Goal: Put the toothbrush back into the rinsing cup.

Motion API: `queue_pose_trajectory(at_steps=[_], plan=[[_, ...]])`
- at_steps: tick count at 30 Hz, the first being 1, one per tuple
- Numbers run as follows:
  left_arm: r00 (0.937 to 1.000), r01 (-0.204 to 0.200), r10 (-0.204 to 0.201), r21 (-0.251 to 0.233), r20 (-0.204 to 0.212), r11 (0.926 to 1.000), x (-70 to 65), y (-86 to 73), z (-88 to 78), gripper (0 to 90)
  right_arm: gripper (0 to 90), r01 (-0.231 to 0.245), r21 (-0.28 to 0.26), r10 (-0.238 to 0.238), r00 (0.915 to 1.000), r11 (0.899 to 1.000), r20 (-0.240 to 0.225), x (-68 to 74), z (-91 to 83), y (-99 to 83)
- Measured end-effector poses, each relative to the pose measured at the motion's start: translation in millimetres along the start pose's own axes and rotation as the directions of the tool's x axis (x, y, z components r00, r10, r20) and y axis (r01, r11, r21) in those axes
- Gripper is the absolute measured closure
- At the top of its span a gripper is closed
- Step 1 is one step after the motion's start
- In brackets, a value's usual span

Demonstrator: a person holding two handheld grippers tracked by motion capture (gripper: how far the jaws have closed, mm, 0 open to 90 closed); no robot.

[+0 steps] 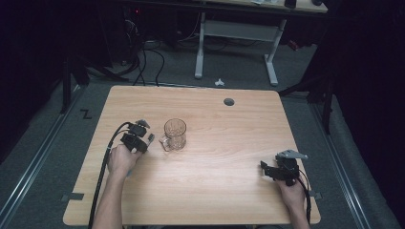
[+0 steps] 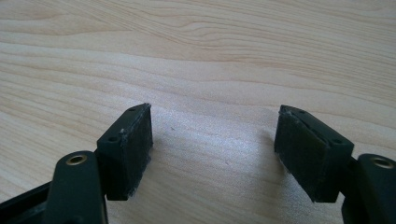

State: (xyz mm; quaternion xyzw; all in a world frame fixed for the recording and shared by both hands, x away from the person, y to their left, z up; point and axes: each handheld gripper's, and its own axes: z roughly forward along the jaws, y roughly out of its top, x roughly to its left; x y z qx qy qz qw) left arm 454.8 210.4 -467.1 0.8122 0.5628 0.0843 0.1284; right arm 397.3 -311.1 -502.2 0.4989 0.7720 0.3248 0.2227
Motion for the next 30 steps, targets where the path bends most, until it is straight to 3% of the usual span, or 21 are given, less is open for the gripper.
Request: queue_pose_trajectory(at_steps=[18,30], plan=[[0.9997,0.014,-0.014,-0.026,0.02,0.9996,0.3,0.1,0.0,79.7,28.3,0.0,0.0,0.0,1.0,1.0,0.0,0.0,0.0,0.0],[0.9997,0.011,-0.009,-0.08,0.024,0.9968,-1.7,-3.8,-15.8,79.8,28.3,0.0,-0.001,0.0,1.0,1.0,0.001,0.0,0.1,-0.1]])
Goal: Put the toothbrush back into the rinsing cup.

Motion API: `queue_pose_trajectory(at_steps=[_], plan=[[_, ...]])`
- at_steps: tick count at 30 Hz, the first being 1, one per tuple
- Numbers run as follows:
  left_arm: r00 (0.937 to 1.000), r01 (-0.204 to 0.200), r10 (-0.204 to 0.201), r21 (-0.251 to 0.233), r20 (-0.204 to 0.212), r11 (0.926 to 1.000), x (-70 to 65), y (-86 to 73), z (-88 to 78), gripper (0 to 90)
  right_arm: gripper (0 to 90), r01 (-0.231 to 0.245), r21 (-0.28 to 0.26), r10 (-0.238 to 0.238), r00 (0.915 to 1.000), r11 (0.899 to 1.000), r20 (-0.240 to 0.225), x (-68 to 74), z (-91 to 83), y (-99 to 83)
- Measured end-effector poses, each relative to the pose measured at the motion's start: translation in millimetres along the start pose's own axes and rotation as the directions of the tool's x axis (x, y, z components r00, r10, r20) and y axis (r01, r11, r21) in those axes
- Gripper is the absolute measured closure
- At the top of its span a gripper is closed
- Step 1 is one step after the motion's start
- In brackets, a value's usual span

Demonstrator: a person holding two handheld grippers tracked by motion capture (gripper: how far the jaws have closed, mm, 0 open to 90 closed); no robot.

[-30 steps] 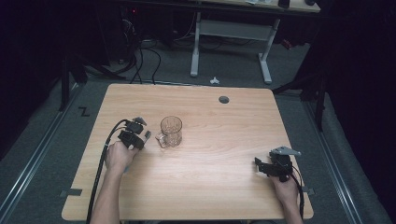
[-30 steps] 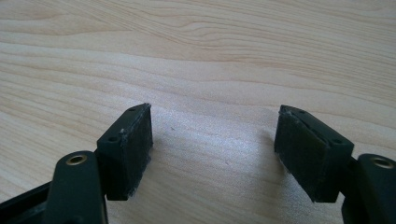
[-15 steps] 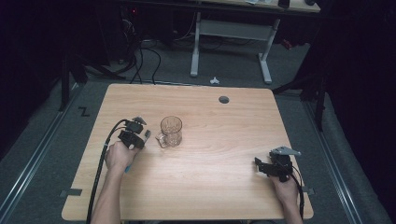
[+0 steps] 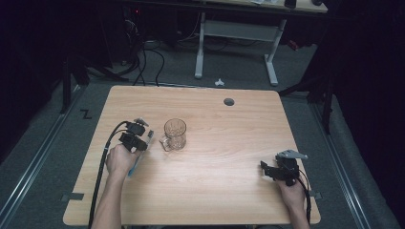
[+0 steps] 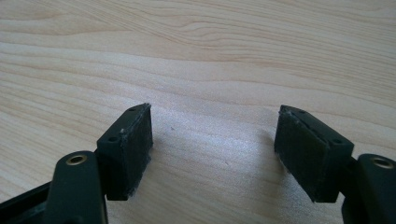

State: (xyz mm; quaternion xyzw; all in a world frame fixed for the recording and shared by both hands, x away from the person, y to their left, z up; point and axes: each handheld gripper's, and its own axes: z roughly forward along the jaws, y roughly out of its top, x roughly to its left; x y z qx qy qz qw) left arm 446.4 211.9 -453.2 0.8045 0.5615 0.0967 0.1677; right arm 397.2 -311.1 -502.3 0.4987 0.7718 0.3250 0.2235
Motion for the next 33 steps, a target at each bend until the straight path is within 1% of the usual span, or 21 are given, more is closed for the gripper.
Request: queue_pose_trajectory(at_steps=[8,11,15,20,28,33], plan=[[1.0,-0.002,0.002,-0.036,0.007,0.9993,-0.8,-2.1,-8.9,79.8,28.3,0.001,0.001,-0.001,1.0,1.0,-0.001,-0.1,-0.1,0.0],[0.9999,-0.002,0.003,-0.061,0.014,0.9981,-1.8,-3.4,-11.2,79.8,28.3,0.0,0.0,0.0,1.0,1.0,0.0,0.0,0.0,0.0],[0.9999,-0.004,0.005,-0.074,0.016,0.9972,-3.7,-3.9,-13.2,79.8,28.3,0.001,0.0,-0.001,1.0,1.0,0.0,-0.1,0.0,0.0],[0.9998,-0.001,0.002,-0.098,0.017,0.9952,-3.7,-5.5,-19.7,79.8,28.3,0.0,0.0,0.0,1.0,1.0,0.0,0.0,0.0,0.0],[0.9998,0.013,-0.011,-0.16,0.018,0.9871,-3.5,-10.3,-33.3,79.9,28.3,0.0,0.0,0.0,1.0,1.0,0.0,0.0,0.0,0.0],[0.9998,0.016,-0.013,-0.186,0.017,0.9825,-4.1,-13.0,-39.0,79.9,28.3,0.0,0.0,0.0,1.0,1.0,0.0,0.0,0.0,0.0]])
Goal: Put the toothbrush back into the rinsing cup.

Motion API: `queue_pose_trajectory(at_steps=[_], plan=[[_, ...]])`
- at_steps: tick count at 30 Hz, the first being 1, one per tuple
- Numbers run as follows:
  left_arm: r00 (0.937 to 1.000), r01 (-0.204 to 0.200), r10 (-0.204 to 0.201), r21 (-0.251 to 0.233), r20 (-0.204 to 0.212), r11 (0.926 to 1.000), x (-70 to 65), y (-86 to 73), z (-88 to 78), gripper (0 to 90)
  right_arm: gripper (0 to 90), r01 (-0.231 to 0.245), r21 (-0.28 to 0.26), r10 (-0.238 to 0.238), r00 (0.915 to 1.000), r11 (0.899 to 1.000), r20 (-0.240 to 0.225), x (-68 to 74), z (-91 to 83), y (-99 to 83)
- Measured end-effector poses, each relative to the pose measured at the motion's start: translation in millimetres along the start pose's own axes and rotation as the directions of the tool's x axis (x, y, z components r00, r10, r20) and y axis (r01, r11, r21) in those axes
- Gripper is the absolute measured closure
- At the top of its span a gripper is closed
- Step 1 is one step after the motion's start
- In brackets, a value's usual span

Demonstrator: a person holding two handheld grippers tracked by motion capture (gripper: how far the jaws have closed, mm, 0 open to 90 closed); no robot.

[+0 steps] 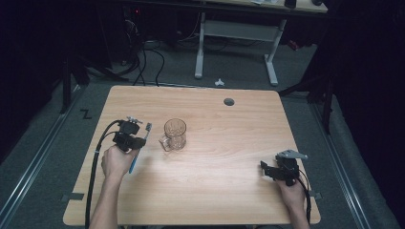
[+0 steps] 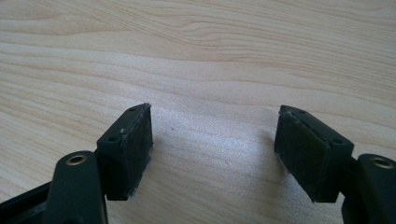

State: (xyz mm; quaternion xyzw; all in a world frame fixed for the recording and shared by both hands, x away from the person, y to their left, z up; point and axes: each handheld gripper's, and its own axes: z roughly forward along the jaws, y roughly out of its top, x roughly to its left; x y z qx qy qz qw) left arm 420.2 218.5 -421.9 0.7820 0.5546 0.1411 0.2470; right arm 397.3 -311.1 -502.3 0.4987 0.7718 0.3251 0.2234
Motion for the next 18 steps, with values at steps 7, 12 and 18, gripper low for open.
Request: queue_pose_trajectory(at_steps=[7,12,18], plan=[[0.9994,0.022,-0.021,-0.061,0.029,0.9979,1.9,-3.0,-8.0,79.9,28.3,0.0,0.001,0.0,1.0,1.0,-0.001,-0.1,-0.1,0.0],[0.9996,0.019,-0.017,-0.086,0.024,0.9961,1.8,-4.4,-11.8,79.9,28.3,0.0,0.001,0.0,1.0,1.0,-0.001,0.0,0.0,0.0],[0.9998,-0.015,0.013,-0.109,-0.016,0.9939,-4.5,-5.7,-16.5,79.9,28.3,0.0,0.001,0.0,1.0,1.0,0.0,0.0,0.0,0.0]])
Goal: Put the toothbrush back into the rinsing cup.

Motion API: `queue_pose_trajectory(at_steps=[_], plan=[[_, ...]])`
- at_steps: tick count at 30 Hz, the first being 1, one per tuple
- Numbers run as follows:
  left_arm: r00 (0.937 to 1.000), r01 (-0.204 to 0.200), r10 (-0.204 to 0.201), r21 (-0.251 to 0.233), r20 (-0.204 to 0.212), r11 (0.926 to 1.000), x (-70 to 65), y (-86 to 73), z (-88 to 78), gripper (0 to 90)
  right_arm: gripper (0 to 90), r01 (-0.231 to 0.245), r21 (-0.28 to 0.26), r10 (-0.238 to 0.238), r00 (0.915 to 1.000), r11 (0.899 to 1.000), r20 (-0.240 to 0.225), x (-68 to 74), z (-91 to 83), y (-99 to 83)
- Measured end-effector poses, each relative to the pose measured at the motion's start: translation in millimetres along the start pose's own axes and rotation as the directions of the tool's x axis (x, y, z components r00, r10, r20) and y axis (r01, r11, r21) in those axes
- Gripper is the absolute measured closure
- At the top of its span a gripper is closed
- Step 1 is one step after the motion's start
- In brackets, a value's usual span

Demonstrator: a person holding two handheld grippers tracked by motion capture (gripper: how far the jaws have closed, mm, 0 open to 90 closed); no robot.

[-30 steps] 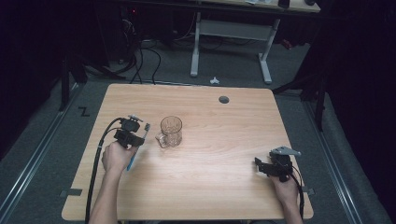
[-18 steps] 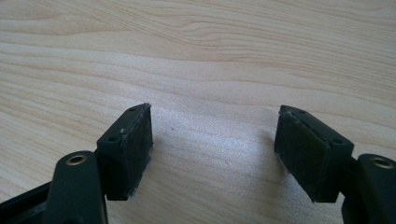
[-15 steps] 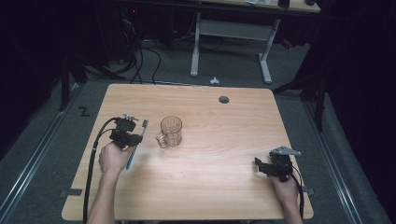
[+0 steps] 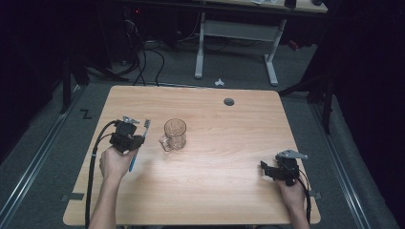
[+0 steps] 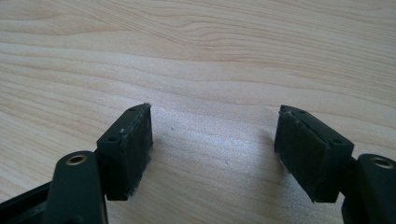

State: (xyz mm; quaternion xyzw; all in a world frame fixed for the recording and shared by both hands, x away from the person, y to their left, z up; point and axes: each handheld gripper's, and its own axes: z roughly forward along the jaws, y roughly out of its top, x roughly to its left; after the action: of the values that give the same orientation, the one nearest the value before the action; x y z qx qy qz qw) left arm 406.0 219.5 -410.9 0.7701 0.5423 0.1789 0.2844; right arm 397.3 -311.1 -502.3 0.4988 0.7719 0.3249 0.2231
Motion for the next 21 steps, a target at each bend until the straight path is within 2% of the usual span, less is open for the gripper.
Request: queue_pose_trajectory(at_steps=[13,21], plan=[[0.9997,-0.016,0.016,-0.038,-0.019,0.9991,-3.4,-0.6,-7.4,79.9,28.3,0.001,0.001,-0.001,1.0,1.0,0.0,-0.1,-0.1,0.0],[0.9996,-0.02,0.019,-0.045,-0.02,0.9988,-4.1,-0.6,-8.2,79.9,28.3,0.0,0.0,0.0,1.0,1.0,0.0,0.0,0.0,0.0]])
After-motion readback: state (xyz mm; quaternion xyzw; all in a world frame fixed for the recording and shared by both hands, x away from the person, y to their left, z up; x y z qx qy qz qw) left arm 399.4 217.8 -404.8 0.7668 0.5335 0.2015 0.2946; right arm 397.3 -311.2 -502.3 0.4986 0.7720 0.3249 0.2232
